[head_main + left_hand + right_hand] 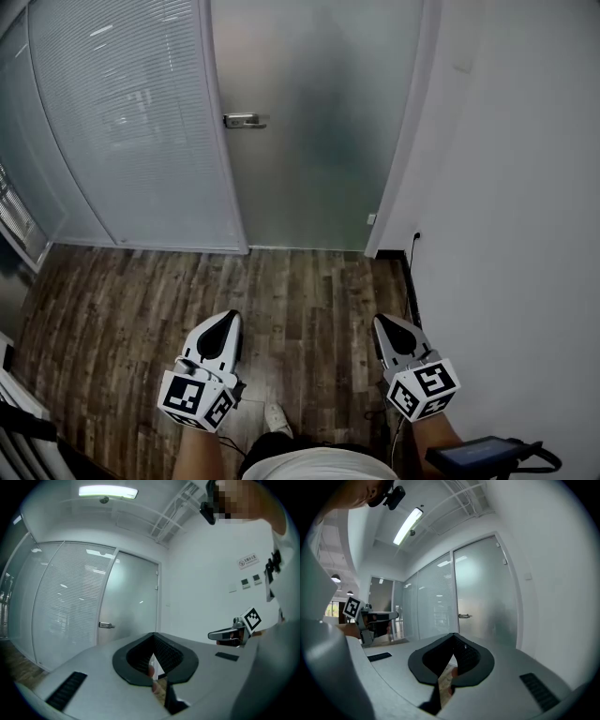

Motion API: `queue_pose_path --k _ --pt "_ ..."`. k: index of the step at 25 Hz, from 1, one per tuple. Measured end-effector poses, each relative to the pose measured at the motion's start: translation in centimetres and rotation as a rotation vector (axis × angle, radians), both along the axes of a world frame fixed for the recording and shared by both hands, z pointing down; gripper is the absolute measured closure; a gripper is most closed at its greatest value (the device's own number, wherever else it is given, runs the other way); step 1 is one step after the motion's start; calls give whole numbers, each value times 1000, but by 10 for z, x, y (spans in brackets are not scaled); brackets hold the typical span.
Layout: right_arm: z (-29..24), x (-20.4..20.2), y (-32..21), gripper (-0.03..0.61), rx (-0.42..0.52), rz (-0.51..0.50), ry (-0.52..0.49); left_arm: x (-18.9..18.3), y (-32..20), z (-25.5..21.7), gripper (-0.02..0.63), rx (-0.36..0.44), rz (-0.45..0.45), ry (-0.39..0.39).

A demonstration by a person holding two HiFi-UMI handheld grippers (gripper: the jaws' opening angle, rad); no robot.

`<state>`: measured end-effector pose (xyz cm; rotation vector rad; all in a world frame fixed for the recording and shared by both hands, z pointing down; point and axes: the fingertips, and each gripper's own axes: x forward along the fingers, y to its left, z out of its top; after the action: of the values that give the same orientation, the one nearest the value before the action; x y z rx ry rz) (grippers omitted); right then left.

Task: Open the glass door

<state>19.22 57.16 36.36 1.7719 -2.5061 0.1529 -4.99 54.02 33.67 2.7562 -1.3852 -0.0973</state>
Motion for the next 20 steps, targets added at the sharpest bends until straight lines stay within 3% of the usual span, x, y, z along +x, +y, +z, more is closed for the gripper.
queue_pose_path --k 9,20 --pt "-17 -42 -109 577 20 34 -10 -39 -109 -5 615 10 27 -23" --pt "-23 -72 -203 577 22 34 -4 -70 -196 -3 615 -7 30 -32"
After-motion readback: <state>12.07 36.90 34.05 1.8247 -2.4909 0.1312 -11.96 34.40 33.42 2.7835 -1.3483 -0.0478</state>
